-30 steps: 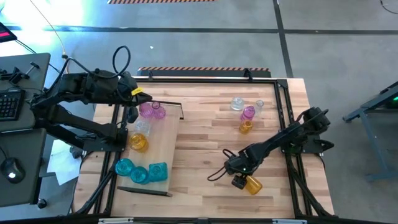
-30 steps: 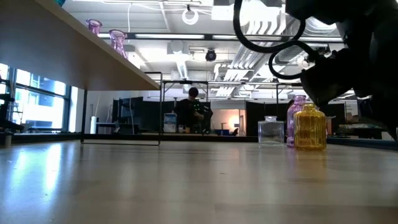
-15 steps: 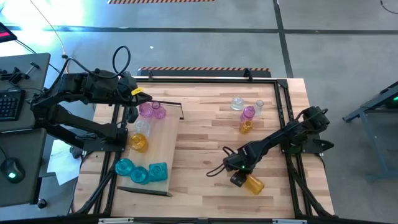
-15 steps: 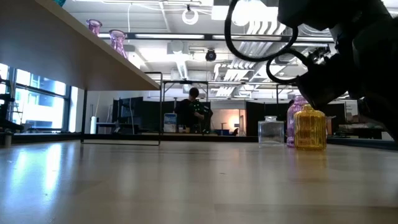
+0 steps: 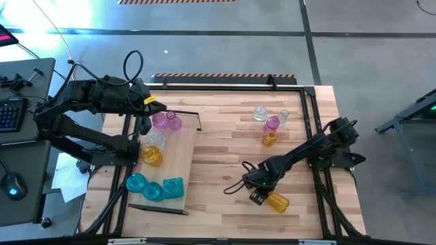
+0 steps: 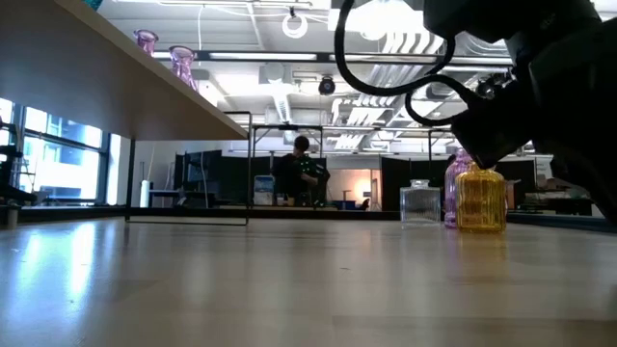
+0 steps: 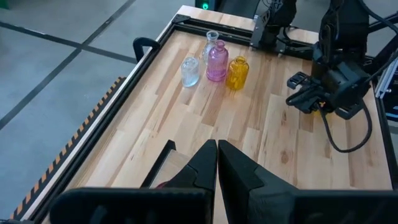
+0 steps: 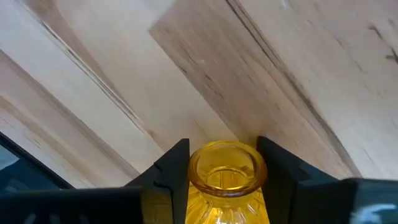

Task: Sort vases onto shelf
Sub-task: Put the bottom yellow flower vase on the shelf

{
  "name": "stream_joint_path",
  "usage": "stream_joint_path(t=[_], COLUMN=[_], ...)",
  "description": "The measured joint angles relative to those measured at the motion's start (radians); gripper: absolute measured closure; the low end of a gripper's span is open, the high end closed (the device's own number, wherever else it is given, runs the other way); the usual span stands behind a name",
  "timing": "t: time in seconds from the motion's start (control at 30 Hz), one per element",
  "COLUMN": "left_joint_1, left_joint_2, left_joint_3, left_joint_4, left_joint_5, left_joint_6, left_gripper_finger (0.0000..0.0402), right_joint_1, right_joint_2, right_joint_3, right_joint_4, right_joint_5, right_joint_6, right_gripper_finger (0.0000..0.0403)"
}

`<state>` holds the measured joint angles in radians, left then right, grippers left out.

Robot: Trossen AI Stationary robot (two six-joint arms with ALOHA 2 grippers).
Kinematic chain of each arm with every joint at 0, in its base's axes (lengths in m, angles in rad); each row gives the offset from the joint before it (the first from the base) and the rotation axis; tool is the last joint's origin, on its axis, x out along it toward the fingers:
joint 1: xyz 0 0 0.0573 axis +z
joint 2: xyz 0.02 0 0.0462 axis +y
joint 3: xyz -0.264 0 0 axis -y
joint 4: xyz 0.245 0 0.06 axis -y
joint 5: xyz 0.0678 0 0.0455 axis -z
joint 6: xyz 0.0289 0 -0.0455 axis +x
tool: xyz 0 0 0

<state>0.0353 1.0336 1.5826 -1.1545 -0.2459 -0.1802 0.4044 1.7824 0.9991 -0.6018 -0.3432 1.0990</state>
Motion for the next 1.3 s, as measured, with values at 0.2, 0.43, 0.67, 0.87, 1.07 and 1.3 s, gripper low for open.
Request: stream_joint_path(t=[0.2,0.43,0.67,0.87,1.07,1.3], left_joint_1=[0.0,0.0,-0.005,-0.036,-0.059,-0.06], left_joint_2=[0.0,0.0,-0.008,-0.051,-0.122,-0.186], left_joint_3=[0.0,0.0,0.0,0.0,0.001,0.001], left_joint_4=[0.0,0.0,0.0,-0.013,-0.028,-0.055], left_joint_5=[0.0,-0.012,-0.037,-0.036,-0.046,-0.065], left_joint_6=[0.0,-0.001,-0.026,-0.054,-0.094,-0.114], left_gripper_finger=[0.0396,0.0396,0.0396,0.0396,0.0396,0.0396], right_joint_1=[-0.005,-0.05,-0.122,-0.167,-0.204,-0.258], right_joint_2=[0.002,0.002,0.0,0.0,-0.002,0.022], right_joint_3=[0.099,0.275,0.47,0.615,0.684,0.702], right_joint_4=[0.042,0.057,0.052,0.054,0.164,0.398], right_joint_5=[0.111,0.313,0.51,0.629,0.675,0.667], right_joint_6=[-0.012,-0.075,-0.214,-0.347,-0.48,-0.608], right_gripper_finger=[0.0278,0.0277,0.0276,0.0276,0.0275,0.0275])
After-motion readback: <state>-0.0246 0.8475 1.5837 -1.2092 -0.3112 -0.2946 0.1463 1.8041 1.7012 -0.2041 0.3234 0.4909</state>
